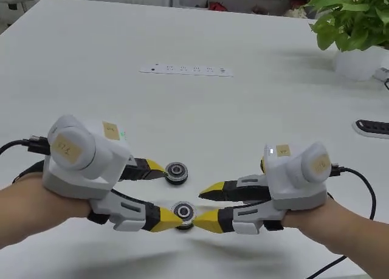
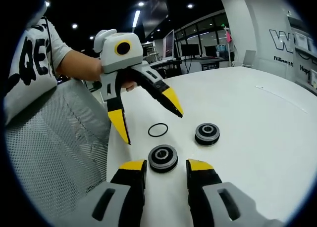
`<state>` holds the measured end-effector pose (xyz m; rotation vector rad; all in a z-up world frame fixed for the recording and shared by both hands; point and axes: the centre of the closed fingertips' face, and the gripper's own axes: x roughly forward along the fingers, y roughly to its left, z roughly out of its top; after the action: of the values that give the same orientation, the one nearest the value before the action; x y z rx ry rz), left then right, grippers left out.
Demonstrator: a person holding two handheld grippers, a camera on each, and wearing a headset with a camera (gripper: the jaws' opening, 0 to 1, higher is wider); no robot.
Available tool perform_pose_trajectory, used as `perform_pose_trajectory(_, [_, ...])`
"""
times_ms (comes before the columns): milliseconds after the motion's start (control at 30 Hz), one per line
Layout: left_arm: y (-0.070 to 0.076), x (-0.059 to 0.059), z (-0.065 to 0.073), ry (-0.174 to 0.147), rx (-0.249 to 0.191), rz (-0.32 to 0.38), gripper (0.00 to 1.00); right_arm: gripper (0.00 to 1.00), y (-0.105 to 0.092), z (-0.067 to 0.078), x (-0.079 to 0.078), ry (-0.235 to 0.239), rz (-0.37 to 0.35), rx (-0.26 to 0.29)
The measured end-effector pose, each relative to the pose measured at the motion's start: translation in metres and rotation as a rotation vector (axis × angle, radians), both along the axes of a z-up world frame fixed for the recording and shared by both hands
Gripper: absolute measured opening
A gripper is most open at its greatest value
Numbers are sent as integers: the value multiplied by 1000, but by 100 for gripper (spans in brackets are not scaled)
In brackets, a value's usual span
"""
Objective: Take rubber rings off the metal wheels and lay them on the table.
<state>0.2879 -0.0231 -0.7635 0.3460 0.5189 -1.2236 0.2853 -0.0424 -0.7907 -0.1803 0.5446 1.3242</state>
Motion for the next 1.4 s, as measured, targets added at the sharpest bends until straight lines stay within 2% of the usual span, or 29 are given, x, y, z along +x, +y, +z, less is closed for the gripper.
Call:
perform_pose_trajectory(633, [-12, -3, -17, 43, 7, -23, 36, 21, 3, -14, -3, 3, 21, -19])
perform_pose_trajectory(1067, [-19, -6, -26, 41, 32, -54, 23, 17, 3, -16, -5, 2, 19, -12])
perform_pose_trajectory(1133, [-19, -7, -28, 51, 34, -54, 21, 17, 2, -16, -4, 5, 16, -11])
perform_pose_trajectory(1167, [-19, -7, -29, 51, 38, -55, 20, 16, 2, -16, -4, 6, 16, -10])
perform_pose_trajectory(1200, [-20, -5, -28, 38, 36, -55, 18, 16, 2, -17, -4, 5, 15, -12])
perform_pose_trajectory(1300, [-18, -3, -29, 38, 34, -39, 15, 15, 1, -17, -4, 5, 12, -12])
perform_pose_trajectory(1400, [-18, -3, -29, 17, 40, -46, 15, 15, 1, -17, -4, 4, 13, -11])
